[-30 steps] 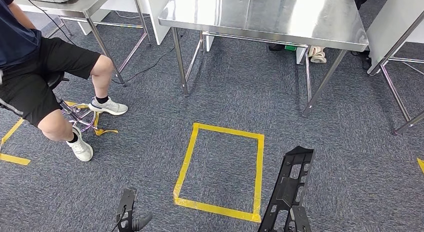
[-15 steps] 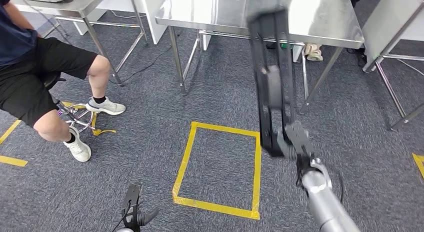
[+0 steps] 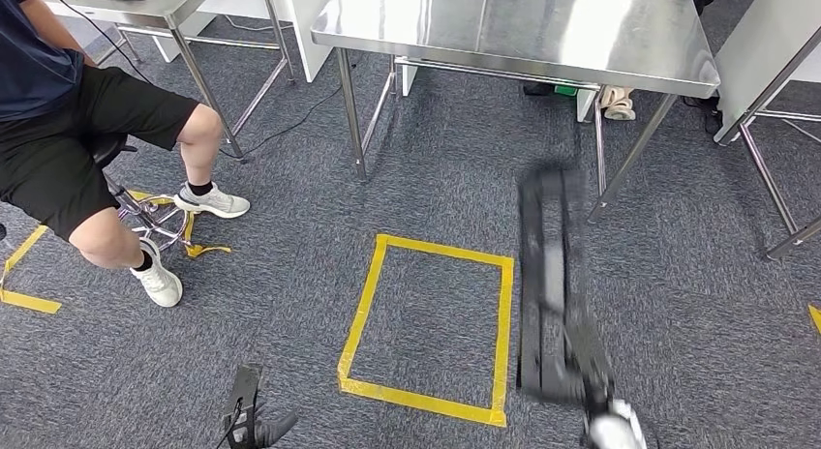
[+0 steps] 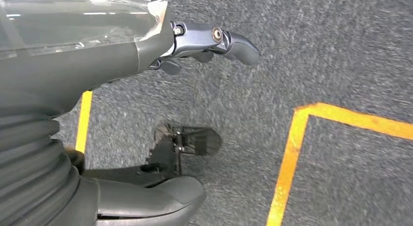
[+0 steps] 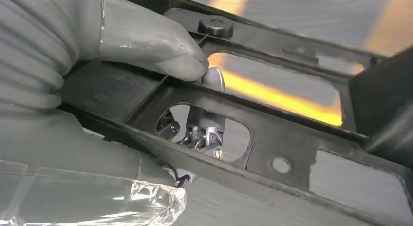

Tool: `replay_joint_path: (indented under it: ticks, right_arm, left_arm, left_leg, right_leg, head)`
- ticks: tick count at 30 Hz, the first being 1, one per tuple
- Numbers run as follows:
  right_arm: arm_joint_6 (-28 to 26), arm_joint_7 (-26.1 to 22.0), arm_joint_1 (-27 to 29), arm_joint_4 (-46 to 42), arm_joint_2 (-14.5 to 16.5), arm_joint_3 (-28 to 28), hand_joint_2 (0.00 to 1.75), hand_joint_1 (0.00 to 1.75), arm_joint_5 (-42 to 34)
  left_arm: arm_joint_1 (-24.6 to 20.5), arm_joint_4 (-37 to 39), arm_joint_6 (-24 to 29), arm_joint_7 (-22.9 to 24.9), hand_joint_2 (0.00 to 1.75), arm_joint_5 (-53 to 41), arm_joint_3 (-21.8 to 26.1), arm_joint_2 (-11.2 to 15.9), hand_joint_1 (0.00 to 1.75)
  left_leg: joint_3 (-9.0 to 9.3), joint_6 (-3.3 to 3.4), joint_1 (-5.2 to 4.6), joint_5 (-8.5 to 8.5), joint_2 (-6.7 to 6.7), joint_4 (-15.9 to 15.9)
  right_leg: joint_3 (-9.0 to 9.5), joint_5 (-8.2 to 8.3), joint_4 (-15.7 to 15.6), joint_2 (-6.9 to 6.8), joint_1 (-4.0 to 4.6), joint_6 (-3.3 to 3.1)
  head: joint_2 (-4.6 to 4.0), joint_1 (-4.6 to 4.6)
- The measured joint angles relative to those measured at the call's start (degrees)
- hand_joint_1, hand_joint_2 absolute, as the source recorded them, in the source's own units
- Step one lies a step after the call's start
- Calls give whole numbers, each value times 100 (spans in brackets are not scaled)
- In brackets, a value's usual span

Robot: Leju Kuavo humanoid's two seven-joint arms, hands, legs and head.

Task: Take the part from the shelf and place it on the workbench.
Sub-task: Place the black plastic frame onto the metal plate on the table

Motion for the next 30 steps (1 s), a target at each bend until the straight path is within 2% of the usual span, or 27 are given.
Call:
replay_joint_path:
  ticks: [3,5,10,13,17,20,22,24,25,27,30]
  right_arm:
    - [103,827,466,958,102,-179,175,175,85]
    - [199,1211,798,1430,182,-213,175,175,150]
    - [281,1429,1224,2110,352,-269,175,175,151]
    - [230,1158,1234,2257,391,-325,175,175,110]
    - [24,341,1208,2284,407,-389,175,175,26]
    - [7,253,1201,2283,407,-397,175,175,12]
    - [3,-124,1145,2232,412,-460,175,175,-63]
    - [129,-762,900,1755,433,-623,175,175,-146]
    - [218,-913,761,1393,448,-691,175,175,-145]
    - [330,-940,561,720,477,-773,175,175,-109]
    - [333,-921,548,364,491,-802,175,175,-106]
  left_arm:
    - [33,-1,4,8,175,22,3,39,0]
    - [61,-1,2,4,175,48,3,70,0]
    - [126,-1,-13,6,175,58,3,136,0]
    - [132,-5,-13,62,175,24,3,149,0]
    - [141,-40,0,95,175,-69,3,166,0]
    - [140,-43,3,97,175,-80,3,167,0]
    - [139,-55,5,104,175,-121,3,167,0]
    - [103,-72,-13,98,175,-223,-8,142,0]
    - [76,-75,-25,89,175,-264,-21,121,0]
    - [34,-76,-37,73,175,-305,-50,81,0]
    - [29,-75,-38,73,175,-306,-61,66,0]
  left_leg:
    - [0,-5,0,-12,-16,0]
    - [0,-13,-1,-21,-24,-1]
    - [14,-25,0,-36,35,-3]
    - [25,-26,0,-45,40,-3]
    - [23,-18,-3,-52,39,-4]
    - [22,-17,-4,-51,39,-4]
    - [21,-17,-5,-35,42,-4]
    - [23,-14,-5,-14,47,-3]
    - [25,-11,-5,-11,47,-2]
    - [28,-7,-5,-6,44,-2]
    - [25,-7,-5,-5,44,-1]
  right_leg:
    - [7,-13,0,-8,0,1]
    - [11,-16,0,-9,1,-1]
    - [3,-19,0,38,3,-8]
    - [-16,-23,0,41,3,-13]
    - [0,-22,0,41,2,-14]
    - [11,-20,0,41,2,-13]
    - [13,-12,0,43,3,-16]
    - [-3,-1,0,46,1,-18]
    - [-16,1,0,46,-1,-18]
    - [-37,1,0,41,-2,-16]
    - [-14,2,0,42,-2,-15]
  head:
    - [0,1]
    - [0,1]
    - [0,-2]
    - [0,0]
    - [0,0]
    - [0,0]
    - [0,0]
    - [0,-1]
    - [0,1]
    - [0,1]
    - [0,0]
